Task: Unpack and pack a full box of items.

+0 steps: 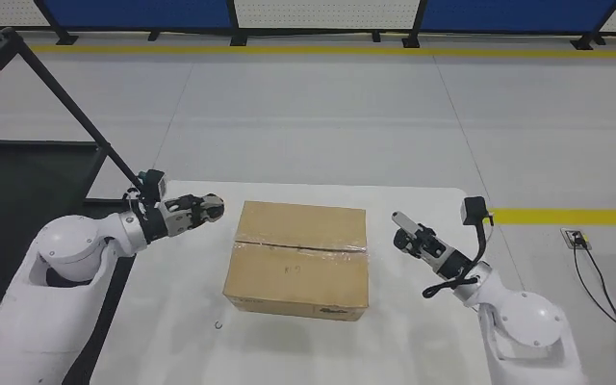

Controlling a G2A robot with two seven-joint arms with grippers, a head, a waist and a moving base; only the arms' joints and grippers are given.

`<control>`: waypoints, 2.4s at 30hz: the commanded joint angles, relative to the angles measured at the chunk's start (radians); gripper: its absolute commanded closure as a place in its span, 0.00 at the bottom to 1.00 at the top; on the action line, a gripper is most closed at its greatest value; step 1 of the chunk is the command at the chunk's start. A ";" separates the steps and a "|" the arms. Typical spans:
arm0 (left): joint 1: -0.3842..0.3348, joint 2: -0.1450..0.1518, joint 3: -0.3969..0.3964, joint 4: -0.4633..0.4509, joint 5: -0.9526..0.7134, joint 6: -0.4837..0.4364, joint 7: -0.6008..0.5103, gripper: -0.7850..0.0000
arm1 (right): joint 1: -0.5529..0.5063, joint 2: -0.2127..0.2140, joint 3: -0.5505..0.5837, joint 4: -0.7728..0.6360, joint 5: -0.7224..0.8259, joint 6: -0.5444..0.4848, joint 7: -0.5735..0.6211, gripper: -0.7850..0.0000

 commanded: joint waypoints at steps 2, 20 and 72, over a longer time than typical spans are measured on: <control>0.047 0.012 -0.072 0.023 -0.025 0.002 0.007 1.00 | -0.003 0.000 -0.004 0.000 0.000 0.000 0.003 0.00; 0.067 0.026 -0.088 0.044 -0.027 0.006 -0.029 1.00 | 0.229 0.003 -0.313 0.134 -0.251 0.334 0.124 1.00; 0.069 0.052 -0.102 0.108 -0.064 -0.024 -0.066 1.00 | 0.687 -0.186 -0.846 0.699 0.002 0.292 -0.028 1.00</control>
